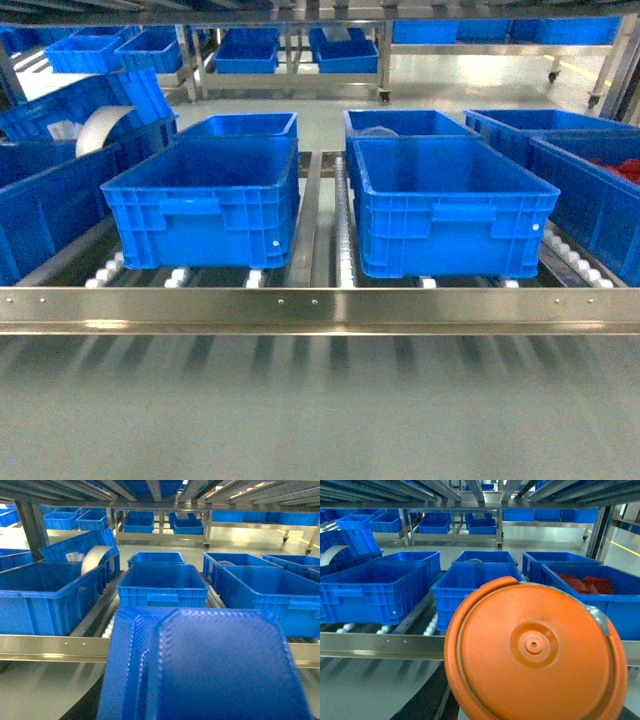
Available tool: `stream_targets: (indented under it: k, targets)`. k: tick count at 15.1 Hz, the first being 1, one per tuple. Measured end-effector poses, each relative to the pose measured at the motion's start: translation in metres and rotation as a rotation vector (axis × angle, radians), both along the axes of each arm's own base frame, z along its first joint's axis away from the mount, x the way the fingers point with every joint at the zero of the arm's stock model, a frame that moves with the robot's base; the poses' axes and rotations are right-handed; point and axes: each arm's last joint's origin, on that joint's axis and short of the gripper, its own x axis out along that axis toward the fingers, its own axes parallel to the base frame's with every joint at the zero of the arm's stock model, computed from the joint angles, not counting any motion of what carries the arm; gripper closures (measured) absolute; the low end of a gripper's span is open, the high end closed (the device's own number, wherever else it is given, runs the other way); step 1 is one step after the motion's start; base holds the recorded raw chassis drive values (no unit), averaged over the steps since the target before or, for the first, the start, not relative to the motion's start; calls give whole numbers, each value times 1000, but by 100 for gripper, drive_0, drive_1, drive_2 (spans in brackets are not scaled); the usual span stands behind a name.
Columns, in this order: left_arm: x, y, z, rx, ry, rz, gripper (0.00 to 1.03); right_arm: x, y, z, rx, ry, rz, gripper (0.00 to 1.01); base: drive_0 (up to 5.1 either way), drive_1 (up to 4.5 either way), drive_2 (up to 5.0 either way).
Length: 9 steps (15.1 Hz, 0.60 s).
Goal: Sort blue parts and orange caps into right shelf containers
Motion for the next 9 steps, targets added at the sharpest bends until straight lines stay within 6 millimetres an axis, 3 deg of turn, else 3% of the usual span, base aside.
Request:
stream_targets:
  k: [9]
  targets:
    - [0, 0, 0, 0, 1, 1, 60, 0, 0, 0, 0, 3, 0, 57, 0, 0, 0]
